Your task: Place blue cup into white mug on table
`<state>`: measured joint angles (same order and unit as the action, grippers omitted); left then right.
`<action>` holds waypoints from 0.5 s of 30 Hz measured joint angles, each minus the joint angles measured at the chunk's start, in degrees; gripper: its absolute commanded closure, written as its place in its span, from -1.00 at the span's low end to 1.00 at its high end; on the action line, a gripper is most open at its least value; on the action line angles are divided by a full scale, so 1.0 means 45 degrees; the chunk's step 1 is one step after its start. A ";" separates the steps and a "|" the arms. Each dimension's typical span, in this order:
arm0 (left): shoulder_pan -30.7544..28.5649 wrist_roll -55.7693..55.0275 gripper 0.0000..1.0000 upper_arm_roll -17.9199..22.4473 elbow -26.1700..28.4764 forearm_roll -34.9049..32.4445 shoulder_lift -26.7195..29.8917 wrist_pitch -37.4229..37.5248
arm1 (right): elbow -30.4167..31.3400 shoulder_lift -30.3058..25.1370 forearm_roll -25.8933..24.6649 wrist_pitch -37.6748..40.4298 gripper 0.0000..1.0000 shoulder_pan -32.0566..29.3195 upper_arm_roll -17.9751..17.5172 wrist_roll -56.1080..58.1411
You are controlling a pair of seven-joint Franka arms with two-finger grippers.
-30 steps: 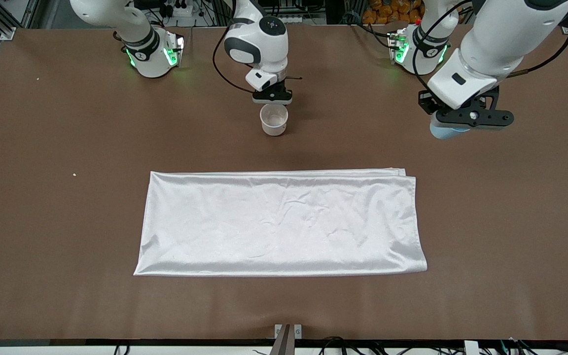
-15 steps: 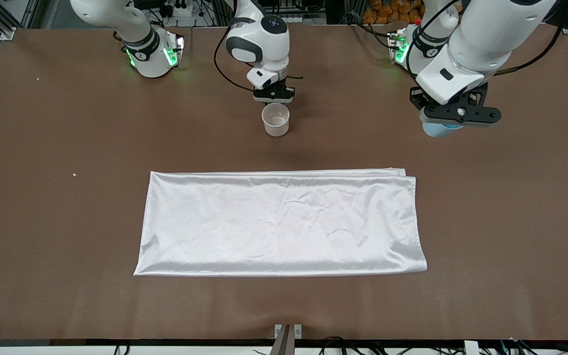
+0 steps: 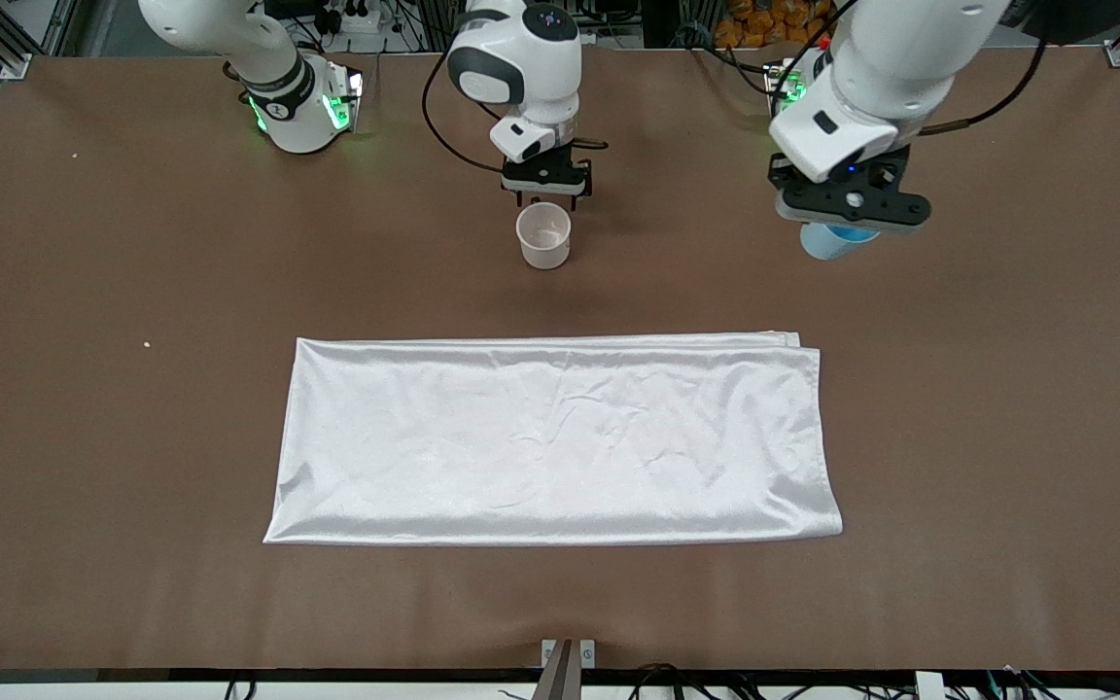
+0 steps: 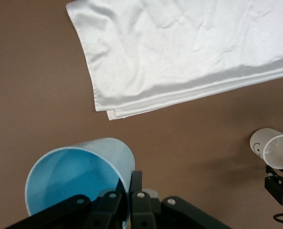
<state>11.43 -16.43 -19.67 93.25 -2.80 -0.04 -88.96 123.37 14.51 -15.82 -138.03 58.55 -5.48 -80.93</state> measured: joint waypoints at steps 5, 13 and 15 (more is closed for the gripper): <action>0.0035 -0.0465 1.00 -0.0832 0.0001 0.0005 -0.0004 0.0000 | -0.0088 -0.0217 -0.0001 0.0143 -1.00 -0.0487 0.0030 0.0460; 0.0087 -0.1917 1.00 -0.2345 0.0032 0.0009 -0.0176 -0.0003 | -0.0090 -0.0212 -0.0002 0.0150 -1.00 -0.2876 0.0123 0.3438; 0.0101 -0.2251 1.00 -0.2699 0.0036 0.0009 -0.0277 -0.0031 | -0.0090 -0.0197 -0.0001 0.0148 -1.00 -0.3742 0.0156 0.4454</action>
<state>11.88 -26.56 -31.81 93.41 -2.76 -1.28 -89.10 122.97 13.62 -15.83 -137.37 41.71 -4.78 -60.89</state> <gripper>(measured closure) 0.952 0.000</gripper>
